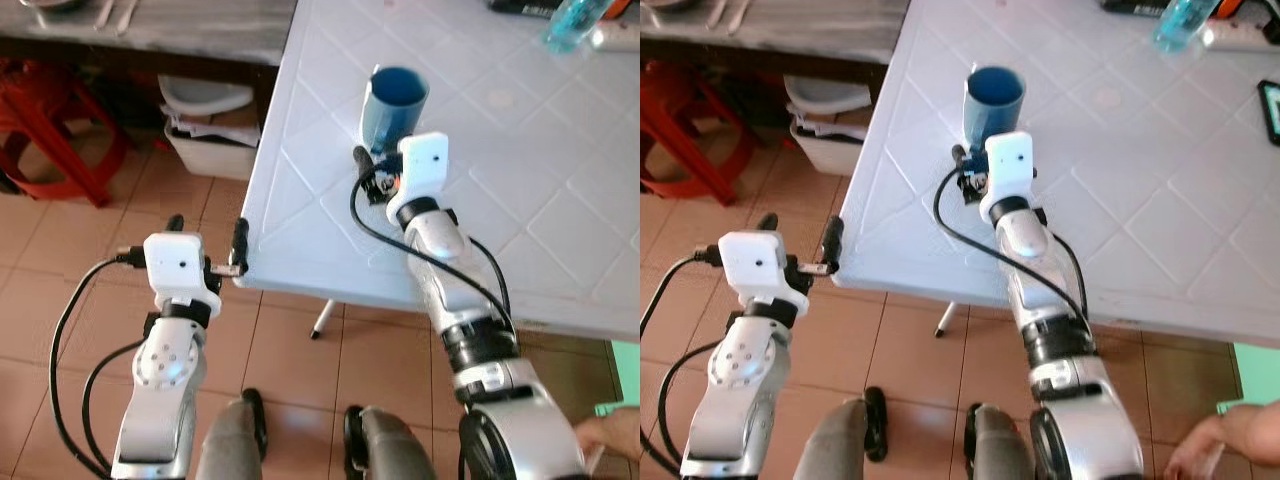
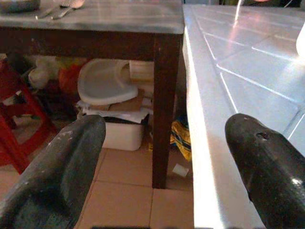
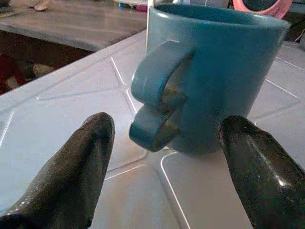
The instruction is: Setting the table
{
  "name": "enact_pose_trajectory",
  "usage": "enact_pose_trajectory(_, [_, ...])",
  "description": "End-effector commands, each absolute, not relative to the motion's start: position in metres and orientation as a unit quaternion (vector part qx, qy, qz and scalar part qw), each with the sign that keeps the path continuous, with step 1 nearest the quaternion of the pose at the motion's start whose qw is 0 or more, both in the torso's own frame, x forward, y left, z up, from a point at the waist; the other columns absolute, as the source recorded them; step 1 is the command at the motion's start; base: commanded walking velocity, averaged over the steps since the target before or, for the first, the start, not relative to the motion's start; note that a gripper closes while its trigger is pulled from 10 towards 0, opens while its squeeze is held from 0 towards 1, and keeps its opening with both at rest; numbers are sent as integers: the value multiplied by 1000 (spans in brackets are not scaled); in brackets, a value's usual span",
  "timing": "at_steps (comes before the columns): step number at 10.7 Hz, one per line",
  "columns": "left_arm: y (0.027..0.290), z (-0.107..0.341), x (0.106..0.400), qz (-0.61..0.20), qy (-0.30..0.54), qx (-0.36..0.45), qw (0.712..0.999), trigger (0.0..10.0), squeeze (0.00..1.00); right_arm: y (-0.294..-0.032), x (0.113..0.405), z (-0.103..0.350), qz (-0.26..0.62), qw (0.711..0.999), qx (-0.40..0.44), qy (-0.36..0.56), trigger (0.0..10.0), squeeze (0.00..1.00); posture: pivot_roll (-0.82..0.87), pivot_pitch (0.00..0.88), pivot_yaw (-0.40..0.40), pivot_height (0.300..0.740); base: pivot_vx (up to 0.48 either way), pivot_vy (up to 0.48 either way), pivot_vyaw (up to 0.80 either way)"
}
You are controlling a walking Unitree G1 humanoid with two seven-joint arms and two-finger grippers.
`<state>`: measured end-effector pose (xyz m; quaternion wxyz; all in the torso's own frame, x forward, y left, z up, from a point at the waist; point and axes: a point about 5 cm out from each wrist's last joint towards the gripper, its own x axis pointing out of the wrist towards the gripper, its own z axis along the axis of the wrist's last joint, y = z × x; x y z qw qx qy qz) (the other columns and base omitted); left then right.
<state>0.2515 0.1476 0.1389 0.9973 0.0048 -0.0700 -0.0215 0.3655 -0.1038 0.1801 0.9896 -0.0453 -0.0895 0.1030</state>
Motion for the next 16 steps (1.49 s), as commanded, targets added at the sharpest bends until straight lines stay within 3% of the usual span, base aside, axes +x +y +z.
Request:
enact_pose_trajectory(1, [147, 139, 248, -24, -67, 6, 997, 10000, 0, -113, 369, 185, 77, 991, -50, -99, 10000, 0, 6, 300, -29, 740, 0, 0, 0])
enact_pose_trajectory(4, [147, 140, 248, -25, -67, 7, 997, 10000, 0, -134, 373, 191, 37, 990, -59, -123, 10000, 0, 6, 298, -23, 740, 0, 0, 0])
enact_pose_trajectory(7, [147, 139, 250, -28, -66, 10, 997, 10000, 0, -132, 376, 192, 45, 989, -63, -126, 10000, 0, 10, 291, -19, 740, 0, 0, 0])
enact_pose_trajectory(8, [148, 139, 250, -27, -66, 12, 997, 10000, 0, -127, 378, 195, 72, 986, -67, -134, 0, 0, 16, 290, -19, 740, 0, 0, 0])
enact_pose_trajectory(14, [149, 139, 250, -23, -65, 14, 998, 10000, 0, -132, 386, 204, 82, 983, -80, -141, 0, 0, 18, 289, -20, 740, 0, 0, 0])
enact_pose_trajectory(16, [142, 142, 248, -59, -76, -15, 995, 10000, 0, -134, 386, 200, 80, 984, -80, -140, 0, 0, 16, 287, -20, 740, 0, 0, 0])
